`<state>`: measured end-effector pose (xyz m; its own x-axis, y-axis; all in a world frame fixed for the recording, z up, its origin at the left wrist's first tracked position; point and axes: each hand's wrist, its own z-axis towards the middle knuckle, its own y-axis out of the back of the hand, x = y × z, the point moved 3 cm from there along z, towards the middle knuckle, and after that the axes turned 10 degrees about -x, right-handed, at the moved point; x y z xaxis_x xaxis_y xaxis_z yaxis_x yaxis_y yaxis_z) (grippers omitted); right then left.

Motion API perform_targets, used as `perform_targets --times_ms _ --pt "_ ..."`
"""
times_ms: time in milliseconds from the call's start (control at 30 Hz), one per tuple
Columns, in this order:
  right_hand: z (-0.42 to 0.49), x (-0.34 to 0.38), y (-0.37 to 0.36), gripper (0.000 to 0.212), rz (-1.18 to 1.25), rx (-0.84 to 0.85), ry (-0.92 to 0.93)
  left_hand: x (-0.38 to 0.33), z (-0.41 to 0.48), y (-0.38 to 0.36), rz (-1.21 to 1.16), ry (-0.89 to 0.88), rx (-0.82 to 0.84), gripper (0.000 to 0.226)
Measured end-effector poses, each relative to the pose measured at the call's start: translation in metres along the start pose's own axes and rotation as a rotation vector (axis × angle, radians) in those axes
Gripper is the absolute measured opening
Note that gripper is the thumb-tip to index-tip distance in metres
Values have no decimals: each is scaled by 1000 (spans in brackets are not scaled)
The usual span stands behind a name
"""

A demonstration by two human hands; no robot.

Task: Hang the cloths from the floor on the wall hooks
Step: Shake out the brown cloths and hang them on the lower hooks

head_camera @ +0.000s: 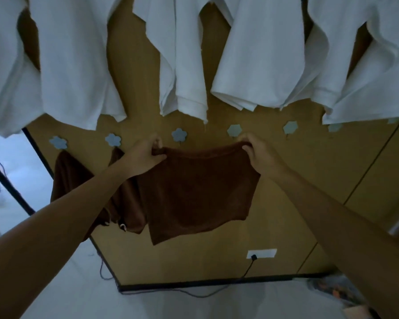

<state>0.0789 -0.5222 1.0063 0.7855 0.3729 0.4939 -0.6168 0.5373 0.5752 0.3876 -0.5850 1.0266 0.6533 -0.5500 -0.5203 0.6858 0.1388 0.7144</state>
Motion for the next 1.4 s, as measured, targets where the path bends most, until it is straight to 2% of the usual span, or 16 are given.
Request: perform_targets --times_ms 100,200,333,433,500,533,667,767,867,1000,1133,1300,1400 --pt "4 -4 -9 31 17 63 35 4 -3 -3 -31 -74 88 21" --pt "8 -5 -18 46 26 109 85 9 -4 -7 -26 -68 234 35" --pt "14 7 -33 40 75 101 58 20 0 -7 -50 7 308 43" --pt "18 15 -48 28 105 83 37 30 3 -7 -99 71 238 29" --pt "22 21 -57 10 109 100 -21 36 5 -8 -114 103 180 7" --pt "25 23 -62 2 96 116 -38 40 7 -10 -111 94 157 7" --pt "34 31 -83 11 42 179 -20 48 18 -14 -92 -22 82 15" --pt "39 30 -95 23 21 204 33 55 26 -17 -90 -71 103 11" --pt "42 27 -105 31 2 199 69 63 33 -21 -71 -80 118 23" --pt "47 24 -121 35 -54 62 155 68 41 -32 -23 -139 98 40" --pt "48 23 -136 41 -164 -55 255 75 45 -47 177 -284 27 58" --pt "51 14 -158 44 -294 -142 344 83 45 -60 347 -408 -56 62" --pt "51 7 -166 44 -356 -138 378 87 48 -68 381 -408 -80 63"
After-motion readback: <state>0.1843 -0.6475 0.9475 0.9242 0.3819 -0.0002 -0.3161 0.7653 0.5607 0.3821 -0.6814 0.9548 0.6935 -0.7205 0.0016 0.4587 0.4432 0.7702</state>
